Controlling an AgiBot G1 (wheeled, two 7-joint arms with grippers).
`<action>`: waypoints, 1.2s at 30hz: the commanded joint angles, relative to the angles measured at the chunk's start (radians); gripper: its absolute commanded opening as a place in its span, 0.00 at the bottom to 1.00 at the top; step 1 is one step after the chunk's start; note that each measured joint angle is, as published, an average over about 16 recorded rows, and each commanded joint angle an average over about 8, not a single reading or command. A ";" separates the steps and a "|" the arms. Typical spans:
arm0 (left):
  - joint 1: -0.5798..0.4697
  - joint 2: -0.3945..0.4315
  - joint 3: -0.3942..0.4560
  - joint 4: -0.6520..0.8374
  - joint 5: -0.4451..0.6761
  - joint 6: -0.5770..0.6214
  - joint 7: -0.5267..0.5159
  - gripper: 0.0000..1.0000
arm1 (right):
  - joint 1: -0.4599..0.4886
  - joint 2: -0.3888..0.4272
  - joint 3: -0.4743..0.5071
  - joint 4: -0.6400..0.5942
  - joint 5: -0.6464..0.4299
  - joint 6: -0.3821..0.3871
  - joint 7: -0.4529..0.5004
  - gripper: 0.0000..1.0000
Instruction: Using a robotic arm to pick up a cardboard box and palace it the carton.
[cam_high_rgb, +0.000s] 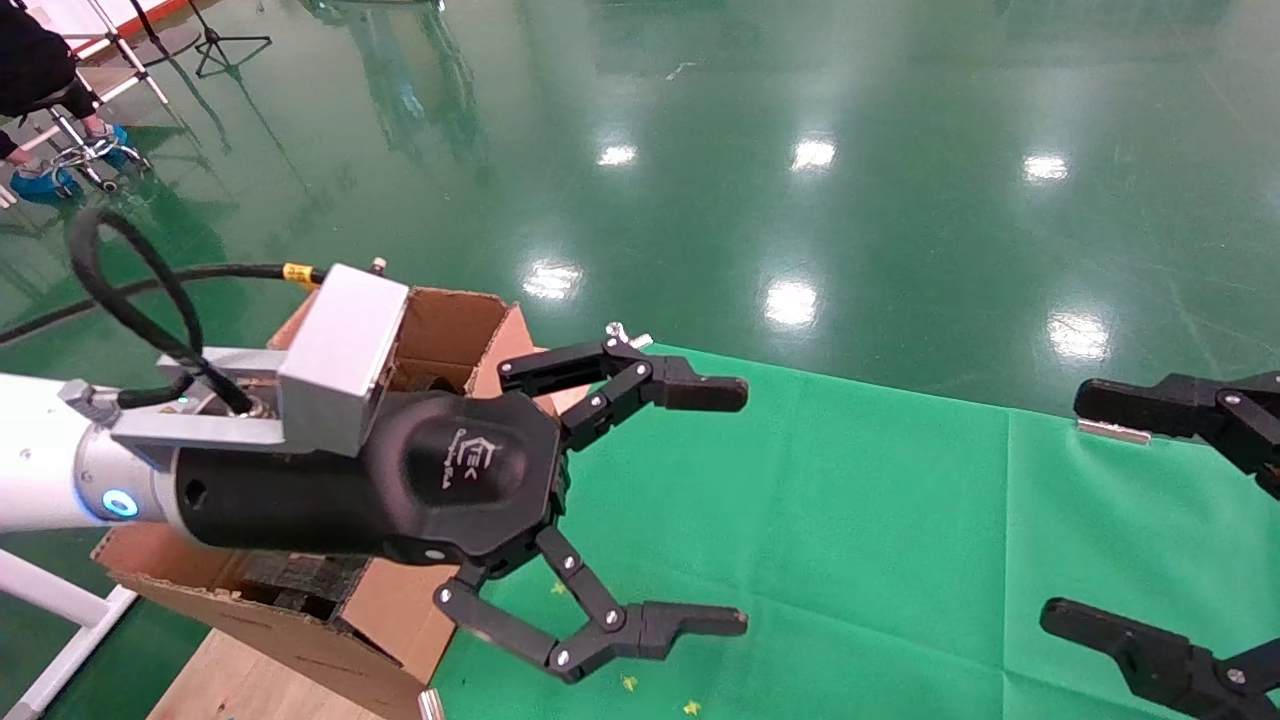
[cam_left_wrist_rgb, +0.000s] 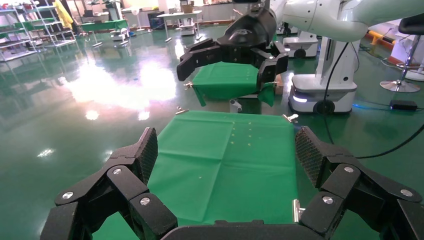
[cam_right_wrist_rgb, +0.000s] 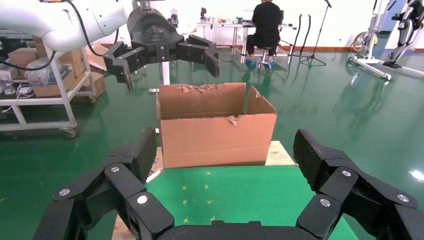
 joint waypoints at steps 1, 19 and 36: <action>0.001 0.000 -0.001 0.000 -0.001 0.000 -0.001 1.00 | 0.000 0.000 0.000 0.000 0.000 0.000 0.000 1.00; -0.019 0.000 0.013 0.021 0.011 -0.003 -0.010 1.00 | 0.000 0.000 0.000 0.000 0.000 0.000 0.000 1.00; -0.023 -0.001 0.016 0.026 0.013 -0.004 -0.012 1.00 | 0.000 0.000 0.000 0.000 0.000 0.000 0.000 1.00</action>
